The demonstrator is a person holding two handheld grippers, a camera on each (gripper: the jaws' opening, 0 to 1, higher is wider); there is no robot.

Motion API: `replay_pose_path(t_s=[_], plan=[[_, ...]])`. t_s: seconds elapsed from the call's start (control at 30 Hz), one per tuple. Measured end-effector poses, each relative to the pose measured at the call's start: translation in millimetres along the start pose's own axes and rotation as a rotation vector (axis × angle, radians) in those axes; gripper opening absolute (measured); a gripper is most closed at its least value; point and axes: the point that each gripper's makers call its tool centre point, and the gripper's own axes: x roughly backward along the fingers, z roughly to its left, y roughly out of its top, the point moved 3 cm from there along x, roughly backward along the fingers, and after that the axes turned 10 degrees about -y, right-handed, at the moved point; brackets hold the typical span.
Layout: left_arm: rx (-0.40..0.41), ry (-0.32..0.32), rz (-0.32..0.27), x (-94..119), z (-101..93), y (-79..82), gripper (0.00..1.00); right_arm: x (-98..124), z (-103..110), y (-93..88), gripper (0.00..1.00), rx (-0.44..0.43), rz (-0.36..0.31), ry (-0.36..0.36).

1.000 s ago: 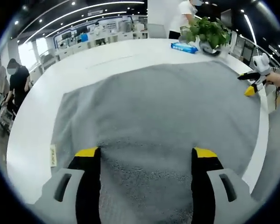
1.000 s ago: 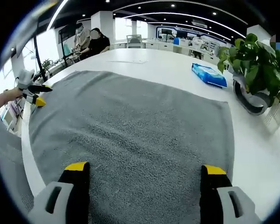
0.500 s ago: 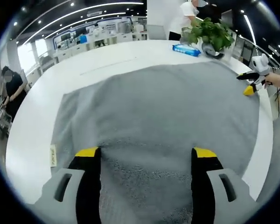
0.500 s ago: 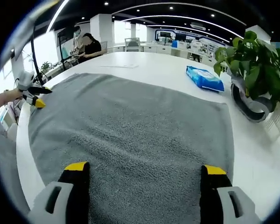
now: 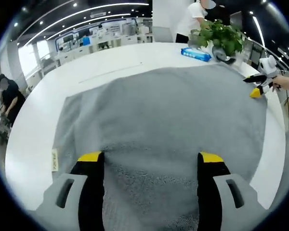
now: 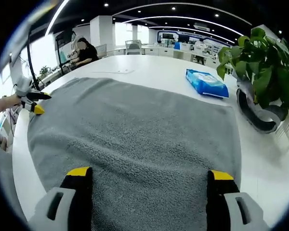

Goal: Open the folded towel by lifting each exposed corner and separating the folded layers until the towel lies flat within the target outline without major curled edges

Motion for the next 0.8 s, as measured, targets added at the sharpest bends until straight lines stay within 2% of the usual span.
replay_pose_path(t_s=[0.43,0.53,0.6,0.63,0.7,0.77,0.8], plan=[[0.004,-0.002,-0.007,-5.3,3.0,4.7,0.80,5.1,6.7,1.3,1.00,-0.003,-0.020,0.000],[0.006,0.004,-0.024,-4.4,1.8,4.0,0.80,7.3,8.4,0.9,1.00,-0.011,-0.027,-0.007],[-0.016,0.037,-0.032,0.4,4.4,5.2,0.83,12.9,7.8,0.3,1.00,-0.015,-0.017,-0.034],[-0.064,0.059,-0.056,6.0,6.1,10.3,0.84,21.0,7.8,11.6,1.00,0.036,-0.096,-0.053],[-0.110,0.055,-0.111,16.1,2.7,20.8,0.82,35.1,11.6,19.0,1.00,0.080,-0.150,-0.063],[-0.103,0.059,-0.144,27.6,-1.7,26.6,0.85,52.0,16.0,25.5,1.00,0.109,-0.193,-0.071],[-0.064,0.039,-0.175,33.7,-8.4,31.1,0.87,60.9,20.4,25.5,1.00,0.095,-0.197,-0.065]])
